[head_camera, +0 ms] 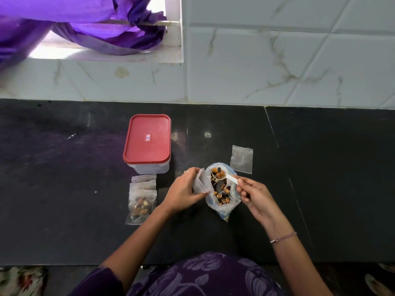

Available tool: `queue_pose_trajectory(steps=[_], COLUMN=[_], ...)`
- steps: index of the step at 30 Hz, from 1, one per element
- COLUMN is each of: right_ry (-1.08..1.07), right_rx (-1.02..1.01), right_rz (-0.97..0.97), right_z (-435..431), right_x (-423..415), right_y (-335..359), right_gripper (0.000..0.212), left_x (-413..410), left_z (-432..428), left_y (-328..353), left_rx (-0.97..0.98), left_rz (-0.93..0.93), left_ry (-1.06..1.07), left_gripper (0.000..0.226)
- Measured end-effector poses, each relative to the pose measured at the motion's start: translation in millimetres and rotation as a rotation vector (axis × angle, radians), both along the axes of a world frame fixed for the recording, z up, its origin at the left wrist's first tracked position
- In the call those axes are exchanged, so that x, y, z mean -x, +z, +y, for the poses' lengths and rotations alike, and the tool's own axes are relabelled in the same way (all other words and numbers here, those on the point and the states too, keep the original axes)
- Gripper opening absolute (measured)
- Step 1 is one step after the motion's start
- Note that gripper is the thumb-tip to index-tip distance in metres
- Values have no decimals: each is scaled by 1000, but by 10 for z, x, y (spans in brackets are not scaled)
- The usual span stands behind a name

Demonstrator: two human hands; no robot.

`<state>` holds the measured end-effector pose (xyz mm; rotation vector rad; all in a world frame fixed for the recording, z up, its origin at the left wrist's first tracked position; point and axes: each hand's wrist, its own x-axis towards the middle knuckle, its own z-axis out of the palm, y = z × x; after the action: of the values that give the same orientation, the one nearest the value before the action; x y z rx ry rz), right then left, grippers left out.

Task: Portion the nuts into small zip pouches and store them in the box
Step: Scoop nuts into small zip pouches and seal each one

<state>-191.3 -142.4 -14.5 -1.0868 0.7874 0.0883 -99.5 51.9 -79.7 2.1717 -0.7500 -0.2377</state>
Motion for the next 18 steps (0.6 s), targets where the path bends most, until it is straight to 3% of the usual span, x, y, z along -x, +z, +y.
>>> queue_pose_trajectory(steps=[3,6,11,15,18], right_ry=[83,206,355,606,541], right_rx=[70,328,1116,1698,1719], right_rz=[-41,-58,-202,-436,-501], right_z=[76,173,413,584,503], right_x=[8,8,14,76,60], right_y=[83,124,180,95,47], right_gripper=[18,20,21,43,40], left_x=[-9,-24,-6,28,29], left_z=[-45,-74,-147,-181,-161], left_y=[1,14,41,68,69], left_rx=[-11,-19,-10,36,56], left_rz=[-32,-44,-50,-14,-32], left_ry=[3,2,-4,31,48], left_gripper=[53,51,45,40,40])
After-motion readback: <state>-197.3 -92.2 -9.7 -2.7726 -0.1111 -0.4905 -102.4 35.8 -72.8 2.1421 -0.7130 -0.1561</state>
